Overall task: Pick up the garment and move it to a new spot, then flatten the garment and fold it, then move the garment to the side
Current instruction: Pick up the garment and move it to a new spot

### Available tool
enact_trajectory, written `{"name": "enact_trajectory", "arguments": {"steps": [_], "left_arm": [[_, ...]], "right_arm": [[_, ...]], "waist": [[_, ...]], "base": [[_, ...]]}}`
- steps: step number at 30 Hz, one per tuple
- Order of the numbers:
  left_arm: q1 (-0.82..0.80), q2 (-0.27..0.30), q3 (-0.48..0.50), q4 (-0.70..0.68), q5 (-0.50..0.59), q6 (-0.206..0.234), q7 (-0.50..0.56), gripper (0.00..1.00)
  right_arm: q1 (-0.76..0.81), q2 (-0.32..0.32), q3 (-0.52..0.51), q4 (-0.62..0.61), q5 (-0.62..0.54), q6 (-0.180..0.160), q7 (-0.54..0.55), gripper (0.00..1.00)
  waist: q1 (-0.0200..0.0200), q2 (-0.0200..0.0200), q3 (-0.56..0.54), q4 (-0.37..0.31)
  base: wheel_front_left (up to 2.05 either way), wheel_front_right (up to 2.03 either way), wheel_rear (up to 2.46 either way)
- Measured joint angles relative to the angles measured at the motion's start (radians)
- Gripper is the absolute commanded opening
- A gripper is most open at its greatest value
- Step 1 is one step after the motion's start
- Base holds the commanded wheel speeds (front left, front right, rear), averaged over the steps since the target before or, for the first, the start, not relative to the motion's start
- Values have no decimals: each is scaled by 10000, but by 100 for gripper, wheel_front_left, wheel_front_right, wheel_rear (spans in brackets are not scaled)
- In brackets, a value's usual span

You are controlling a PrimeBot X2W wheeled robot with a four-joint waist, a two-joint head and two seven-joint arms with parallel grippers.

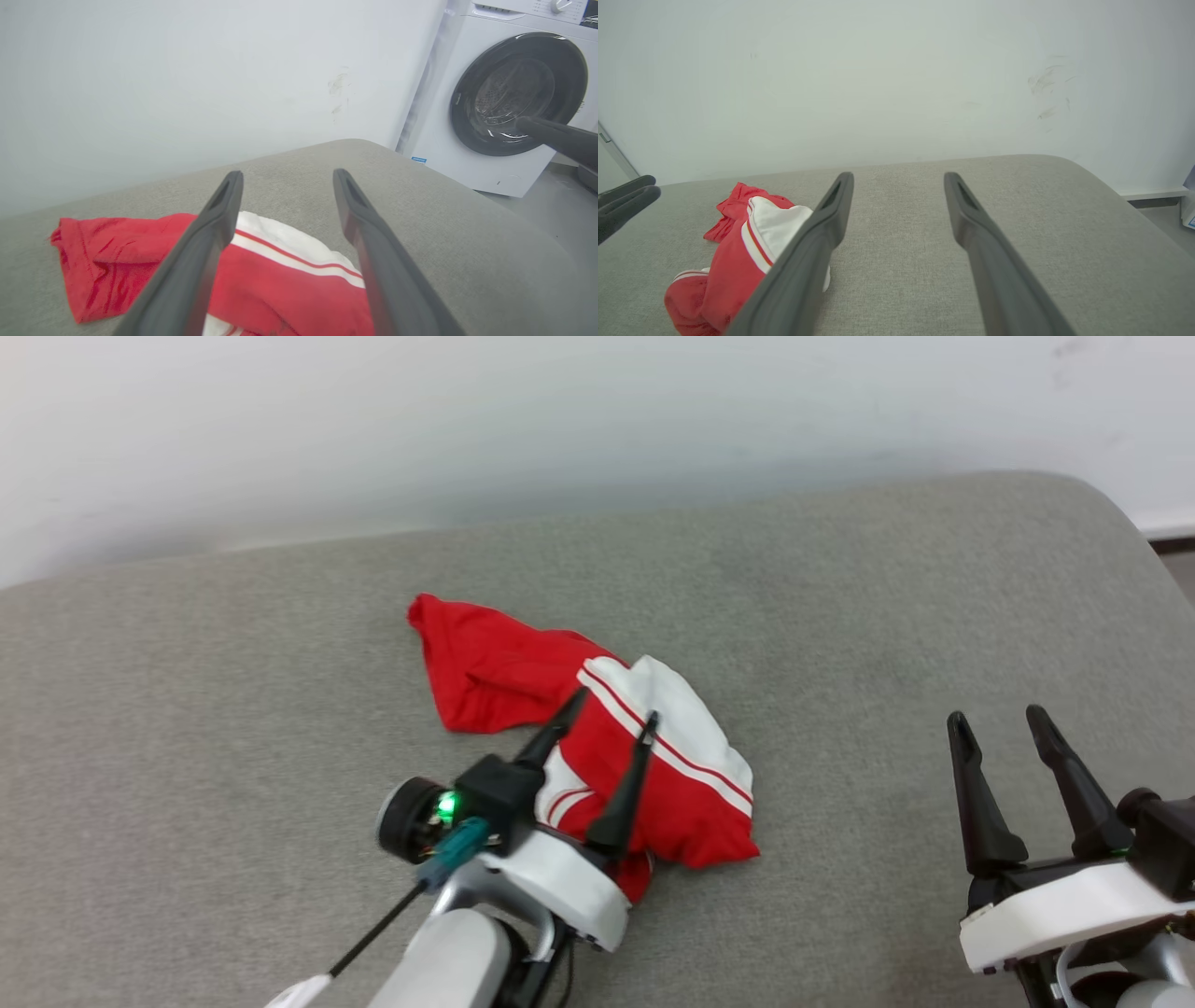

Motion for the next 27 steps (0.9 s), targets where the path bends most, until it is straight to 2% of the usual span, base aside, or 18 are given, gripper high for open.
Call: {"name": "enact_trajectory", "arguments": {"steps": [7, 15, 21, 27], "left_arm": [[742, 276, 1250, -410, -267, 1162, -512, 100], [2003, 1202, 2339, -832, -347, 1954, -631, 100], [2795, 1795, 2750, -1348, -447, 2094, -483, 100], [2943, 1891, 2675, -1822, -529, 2092, -228, 100]], "right_arm": [[324, -2, -38, -82, -4, 0, 209, 100], [595, 0, 61, -46, 6, 0, 322, 100], [721, -6, 59, 25, 6, 0, 351, 100], [780, -17, -2, 0, 8, 0, 426, 100]], "waist": [[0, 0, -485, 550], [0, 0, -833, 813], [0, -1, -934, 876], [0, 0, -1022, 893]], "base": [[0, 0, 0], [0, 0, 0], [0, 0, 0], [0, 0, 0]]}}
